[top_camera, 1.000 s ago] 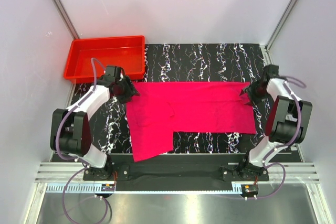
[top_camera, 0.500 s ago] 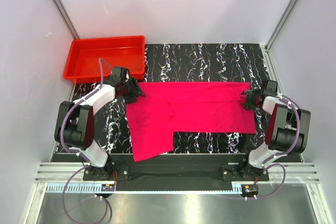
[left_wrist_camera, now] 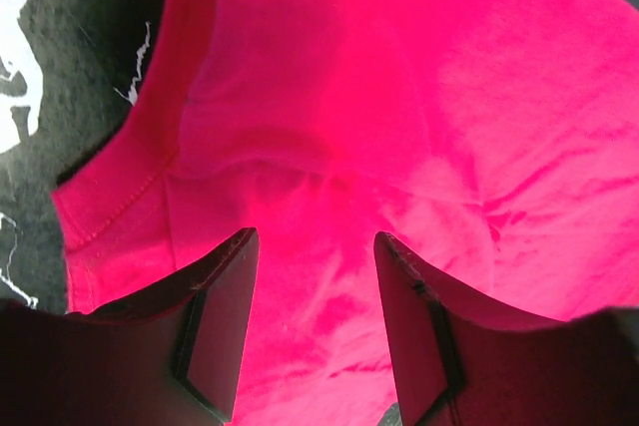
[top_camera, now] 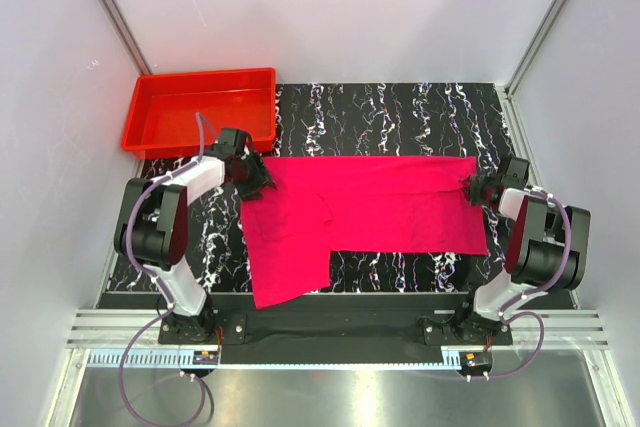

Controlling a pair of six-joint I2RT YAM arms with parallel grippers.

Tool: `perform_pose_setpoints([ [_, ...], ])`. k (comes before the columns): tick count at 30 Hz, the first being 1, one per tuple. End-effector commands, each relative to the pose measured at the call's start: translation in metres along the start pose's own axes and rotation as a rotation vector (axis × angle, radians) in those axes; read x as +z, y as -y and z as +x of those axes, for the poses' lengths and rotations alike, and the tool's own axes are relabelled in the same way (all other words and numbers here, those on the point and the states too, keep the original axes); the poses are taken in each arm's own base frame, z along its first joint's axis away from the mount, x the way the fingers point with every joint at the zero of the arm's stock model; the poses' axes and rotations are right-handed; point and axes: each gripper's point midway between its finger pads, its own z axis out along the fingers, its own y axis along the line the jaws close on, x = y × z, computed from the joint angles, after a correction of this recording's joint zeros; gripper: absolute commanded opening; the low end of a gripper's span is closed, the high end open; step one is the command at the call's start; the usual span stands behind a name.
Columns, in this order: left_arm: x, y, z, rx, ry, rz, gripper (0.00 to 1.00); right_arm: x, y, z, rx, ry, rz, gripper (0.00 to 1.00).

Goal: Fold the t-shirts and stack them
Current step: Fold the tshirt

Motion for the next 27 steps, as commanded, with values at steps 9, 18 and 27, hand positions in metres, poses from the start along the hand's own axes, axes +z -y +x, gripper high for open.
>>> perform_pose_setpoints([
  [9, 0.007, -0.002, -0.011, 0.017, 0.009, -0.048, 0.55, -0.01, 0.011, -0.007, -0.003, 0.042, 0.065, 0.54],
  [18, 0.014, -0.012, -0.009, 0.011, -0.021, -0.103, 0.54, 0.004, 0.012, -0.009, 0.054, 0.04, 0.093, 0.25],
  [27, 0.019, -0.024, -0.006, 0.021, -0.041, -0.161, 0.5, -0.016, -0.082, -0.025, -0.299, 0.127, -0.036, 0.0],
])
